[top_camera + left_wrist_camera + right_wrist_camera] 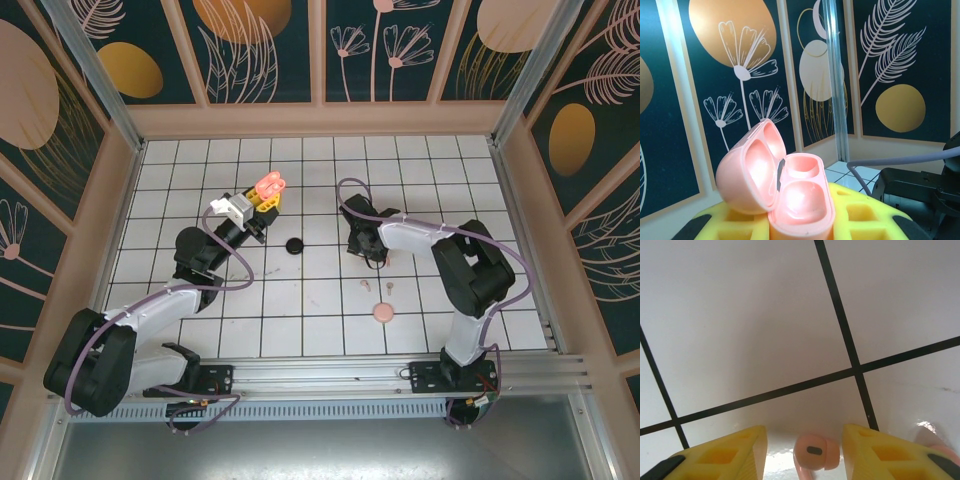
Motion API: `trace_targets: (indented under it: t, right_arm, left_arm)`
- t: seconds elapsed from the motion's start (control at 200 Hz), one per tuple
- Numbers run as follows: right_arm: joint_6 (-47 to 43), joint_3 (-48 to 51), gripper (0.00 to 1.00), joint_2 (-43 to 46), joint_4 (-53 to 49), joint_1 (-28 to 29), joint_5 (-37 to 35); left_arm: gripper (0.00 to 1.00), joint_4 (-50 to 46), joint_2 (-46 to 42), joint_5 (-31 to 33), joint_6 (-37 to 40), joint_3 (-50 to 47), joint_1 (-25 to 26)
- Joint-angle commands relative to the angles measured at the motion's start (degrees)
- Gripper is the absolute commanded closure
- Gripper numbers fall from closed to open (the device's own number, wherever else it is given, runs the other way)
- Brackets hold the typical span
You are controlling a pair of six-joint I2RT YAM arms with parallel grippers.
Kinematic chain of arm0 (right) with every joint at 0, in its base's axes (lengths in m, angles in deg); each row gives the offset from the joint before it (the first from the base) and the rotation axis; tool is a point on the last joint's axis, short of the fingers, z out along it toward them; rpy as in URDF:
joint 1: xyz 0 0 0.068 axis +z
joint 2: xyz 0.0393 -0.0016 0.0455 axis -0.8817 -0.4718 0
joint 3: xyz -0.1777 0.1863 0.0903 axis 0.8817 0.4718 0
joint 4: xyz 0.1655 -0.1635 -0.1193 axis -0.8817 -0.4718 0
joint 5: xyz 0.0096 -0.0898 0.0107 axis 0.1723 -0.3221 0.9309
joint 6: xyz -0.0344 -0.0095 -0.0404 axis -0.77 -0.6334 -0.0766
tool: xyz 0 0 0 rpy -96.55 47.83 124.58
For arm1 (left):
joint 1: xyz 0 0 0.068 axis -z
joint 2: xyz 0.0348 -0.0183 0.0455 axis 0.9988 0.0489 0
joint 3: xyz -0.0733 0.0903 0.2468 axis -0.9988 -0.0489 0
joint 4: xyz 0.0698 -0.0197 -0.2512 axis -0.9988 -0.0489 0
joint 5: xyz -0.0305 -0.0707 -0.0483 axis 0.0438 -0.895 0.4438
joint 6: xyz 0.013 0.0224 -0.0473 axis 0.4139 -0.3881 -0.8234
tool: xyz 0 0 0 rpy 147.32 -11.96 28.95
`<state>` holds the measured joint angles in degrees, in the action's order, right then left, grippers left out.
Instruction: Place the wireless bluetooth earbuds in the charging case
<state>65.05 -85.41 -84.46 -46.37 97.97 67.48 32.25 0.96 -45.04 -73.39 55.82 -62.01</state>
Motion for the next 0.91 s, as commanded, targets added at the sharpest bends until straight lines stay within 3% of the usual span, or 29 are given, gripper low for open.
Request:
trace_targets:
  t: [0.0,0.495,0.901]
  right_arm:
    - [1.2,-1.6,0.57,-1.3,0.4,0.5,0.6]
    - [1.5,-0.9,0.63,-2.8,0.7,1.8,0.2]
    - [1.7,0.0,0.76,-2.3,1.7,3.1,-0.2]
  left_arm:
    - [1.0,2.5,0.3,0.2,-0.9,-0.1,0.3]
    - [1.0,2.5,0.4,0.1,-1.7,0.2,0.4]
    - [1.0,2.6,0.5,0.2,-2.1,0.2,0.5]
